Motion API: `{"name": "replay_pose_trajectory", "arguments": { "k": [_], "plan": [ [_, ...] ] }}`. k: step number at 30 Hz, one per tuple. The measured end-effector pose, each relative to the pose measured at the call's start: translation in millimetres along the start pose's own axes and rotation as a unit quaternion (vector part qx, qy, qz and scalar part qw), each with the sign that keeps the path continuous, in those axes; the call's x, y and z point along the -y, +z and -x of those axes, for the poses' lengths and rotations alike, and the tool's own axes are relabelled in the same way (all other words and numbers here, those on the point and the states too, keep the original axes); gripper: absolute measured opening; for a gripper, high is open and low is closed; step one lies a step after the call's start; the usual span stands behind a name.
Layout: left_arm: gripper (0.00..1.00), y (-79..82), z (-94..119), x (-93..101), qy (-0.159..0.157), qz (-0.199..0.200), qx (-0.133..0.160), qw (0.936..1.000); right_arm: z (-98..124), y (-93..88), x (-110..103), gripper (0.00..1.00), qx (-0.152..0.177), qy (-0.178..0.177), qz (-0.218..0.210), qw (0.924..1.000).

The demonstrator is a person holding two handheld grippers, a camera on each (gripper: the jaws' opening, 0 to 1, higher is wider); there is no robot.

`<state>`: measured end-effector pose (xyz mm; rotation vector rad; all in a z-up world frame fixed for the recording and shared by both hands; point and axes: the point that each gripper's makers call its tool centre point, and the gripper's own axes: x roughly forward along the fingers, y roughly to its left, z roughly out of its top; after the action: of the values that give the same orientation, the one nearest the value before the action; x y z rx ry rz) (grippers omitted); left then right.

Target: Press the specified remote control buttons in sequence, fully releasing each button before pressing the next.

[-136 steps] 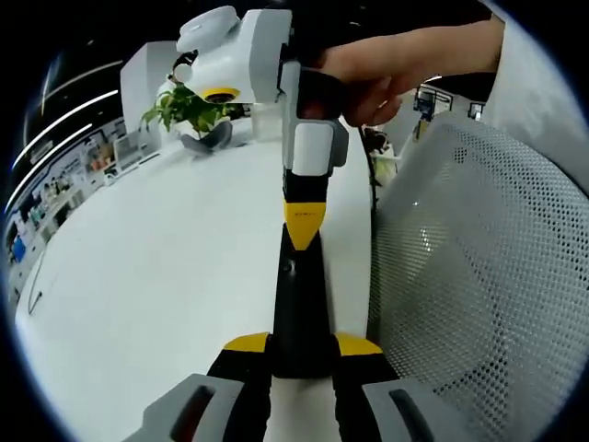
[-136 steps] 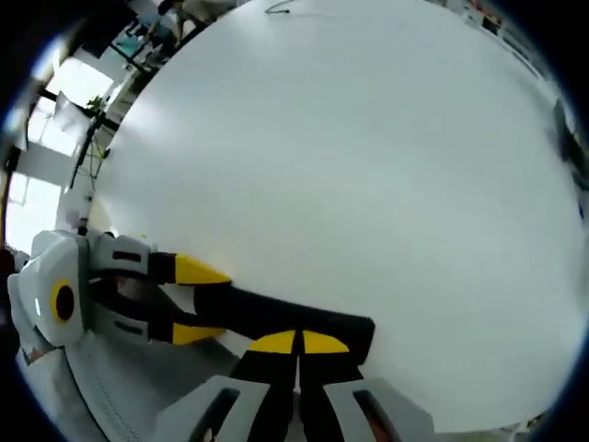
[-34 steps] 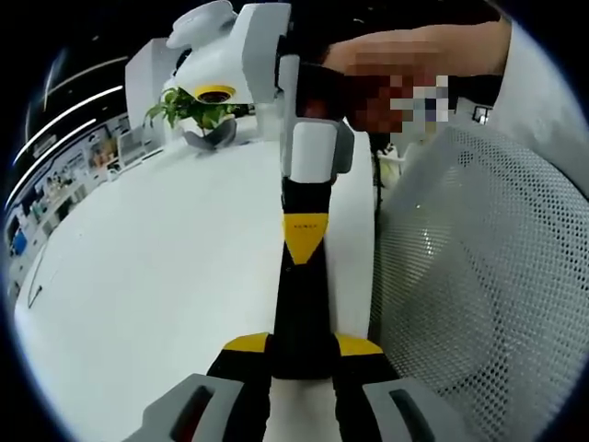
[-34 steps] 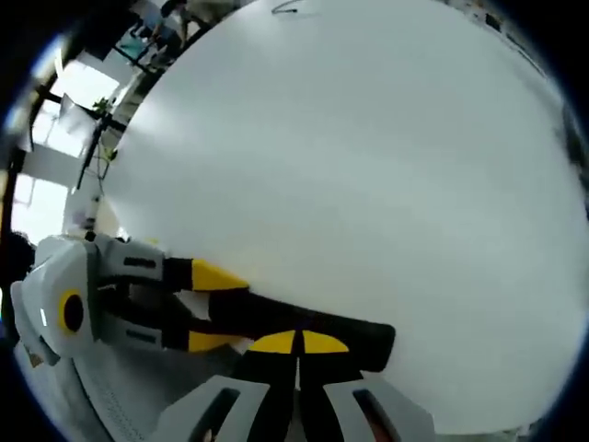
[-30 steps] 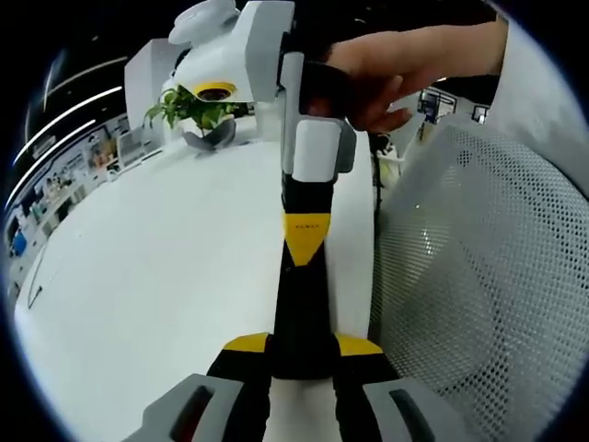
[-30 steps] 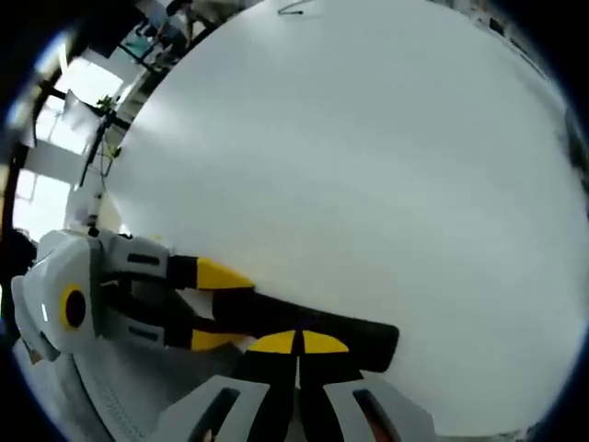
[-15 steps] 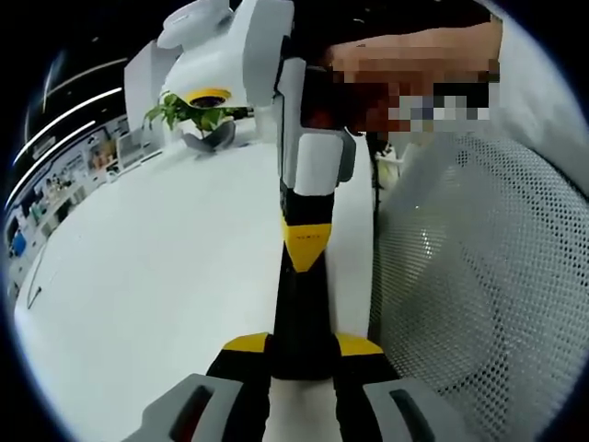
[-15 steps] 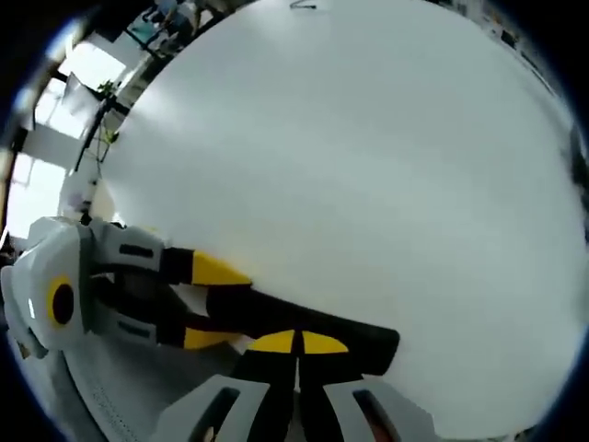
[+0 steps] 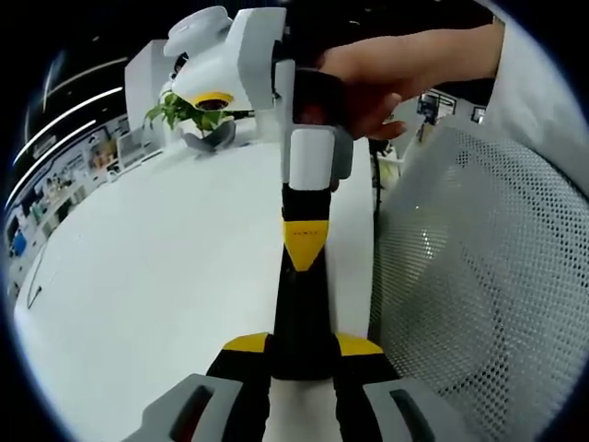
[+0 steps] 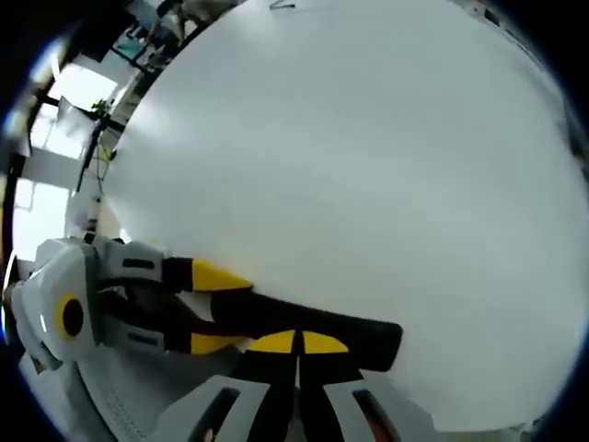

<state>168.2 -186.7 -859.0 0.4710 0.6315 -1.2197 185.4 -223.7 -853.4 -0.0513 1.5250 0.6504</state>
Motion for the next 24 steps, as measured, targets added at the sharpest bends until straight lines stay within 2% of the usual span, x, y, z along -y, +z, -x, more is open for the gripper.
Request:
{"name": "replay_pose_trajectory", "arguments": {
  "k": [2,6,10,14,16,19,24],
  "plan": [
    [0.25,-0.1,0,0.1,0.0,0.0,0.0,1.0,2,3.4,2,0.0,0.02,0.002,-0.012,0.9997],
    [0.25,-0.4,0,-0.1,0.001,0.0,0.0,1.0,10,6.8,6,0.0,0.03,0.009,-0.028,0.9991],
    [0.25,-0.1,0,0.1,0.0,-0.001,0.0,1.0,12,2.5,1,0.0,0.016,0.023,-0.031,0.9991],
    [0.25,0.0,0,0.2,-0.001,-0.002,0.0,1.0,8,-4.3,0,0.0,0.008,0.018,-0.023,0.9995],
    [0.25,0.0,0,0.2,0.0,-0.001,0.0,1.0,7,-3.7,1,0.0,0.012,0.012,-0.021,0.9996],
    [0.25,0.0,0,0.1,0.0,-0.001,0.0,1.0,7,1.3,-3,0.0,0.022,0.02,-0.016,0.9994],
    [0.25,0.0,0,0.3,-0.001,-0.001,0.0,1.0,3,3.3,-2,0.0,0.015,0.011,-0.007,0.9998]
  ]
}}
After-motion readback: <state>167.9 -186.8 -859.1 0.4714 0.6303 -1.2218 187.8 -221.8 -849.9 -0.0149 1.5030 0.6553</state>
